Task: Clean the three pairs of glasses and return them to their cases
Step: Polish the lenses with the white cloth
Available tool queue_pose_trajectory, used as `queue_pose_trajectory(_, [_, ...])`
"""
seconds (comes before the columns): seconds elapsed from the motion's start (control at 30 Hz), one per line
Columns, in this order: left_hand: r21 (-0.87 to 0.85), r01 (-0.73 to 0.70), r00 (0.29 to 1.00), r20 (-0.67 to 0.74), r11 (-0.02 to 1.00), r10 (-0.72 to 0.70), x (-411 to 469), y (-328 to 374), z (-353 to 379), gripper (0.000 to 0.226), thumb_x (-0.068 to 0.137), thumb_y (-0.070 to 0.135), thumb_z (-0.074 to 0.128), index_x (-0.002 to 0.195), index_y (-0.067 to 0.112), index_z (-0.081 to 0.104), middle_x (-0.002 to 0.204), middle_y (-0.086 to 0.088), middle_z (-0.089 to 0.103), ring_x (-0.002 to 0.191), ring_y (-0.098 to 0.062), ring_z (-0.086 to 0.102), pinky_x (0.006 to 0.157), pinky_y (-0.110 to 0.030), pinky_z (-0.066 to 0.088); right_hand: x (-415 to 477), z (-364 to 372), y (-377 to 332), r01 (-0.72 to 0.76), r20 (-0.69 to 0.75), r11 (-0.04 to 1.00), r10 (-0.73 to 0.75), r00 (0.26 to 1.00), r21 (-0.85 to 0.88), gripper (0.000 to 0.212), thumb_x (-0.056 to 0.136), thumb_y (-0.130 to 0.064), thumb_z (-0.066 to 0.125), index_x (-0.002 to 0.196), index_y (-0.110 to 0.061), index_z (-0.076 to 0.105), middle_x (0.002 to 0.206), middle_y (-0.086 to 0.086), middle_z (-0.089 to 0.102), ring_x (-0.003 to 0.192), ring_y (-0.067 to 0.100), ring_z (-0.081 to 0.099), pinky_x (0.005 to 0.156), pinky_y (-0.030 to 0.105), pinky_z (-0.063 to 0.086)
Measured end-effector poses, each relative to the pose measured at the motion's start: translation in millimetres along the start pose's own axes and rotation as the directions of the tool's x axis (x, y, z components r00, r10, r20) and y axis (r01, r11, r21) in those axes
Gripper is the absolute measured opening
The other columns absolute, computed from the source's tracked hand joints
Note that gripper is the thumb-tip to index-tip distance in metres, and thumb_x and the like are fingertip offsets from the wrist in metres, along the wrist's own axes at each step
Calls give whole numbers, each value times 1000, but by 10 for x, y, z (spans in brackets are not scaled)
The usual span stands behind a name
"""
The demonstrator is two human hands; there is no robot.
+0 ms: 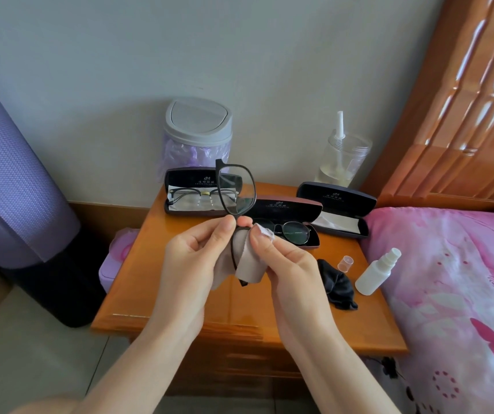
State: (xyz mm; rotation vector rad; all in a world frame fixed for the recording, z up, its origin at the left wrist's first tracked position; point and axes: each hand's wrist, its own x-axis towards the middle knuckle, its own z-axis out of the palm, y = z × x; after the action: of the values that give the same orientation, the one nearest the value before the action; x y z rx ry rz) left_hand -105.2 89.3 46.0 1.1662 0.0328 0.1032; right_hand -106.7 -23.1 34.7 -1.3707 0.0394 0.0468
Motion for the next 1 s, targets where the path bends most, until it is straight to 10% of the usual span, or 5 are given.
queue_pose_trajectory(0.5, [-58, 55, 997, -56, 997, -58, -2, -49, 17, 24, 74, 37, 56, 75, 27, 78, 86, 2, 76, 87, -14, 72, 62, -22, 56, -105, -58, 66, -43, -60, 999, 41, 997, -33, 24, 84, -30, 61, 96, -16, 76, 95, 0, 75, 101, 16, 64, 91, 29, 48])
queue_pose_trajectory(0.77, [-129, 73, 994, -74, 989, -83, 10, -61, 26, 23, 71, 36, 57, 72, 27, 78, 90, 7, 76, 95, -5, 70, 68, -23, 55, -192, -74, 92, -95, 77, 992, 102, 992, -85, 21, 79, -27, 65, 90, -13, 76, 84, -1, 74, 75, 3, 63, 65, 10, 49])
queue_pose_trajectory(1.0, [-6, 26, 996, -82, 1000, -26, 5, -80, 27, 22, 74, 39, 56, 72, 35, 77, 83, 7, 76, 89, -7, 71, 75, -29, 56, -105, -29, 45, -50, 44, 997, 53, 998, -65, 35, 70, -38, 69, 93, -12, 76, 92, 2, 74, 94, 14, 64, 78, 17, 48])
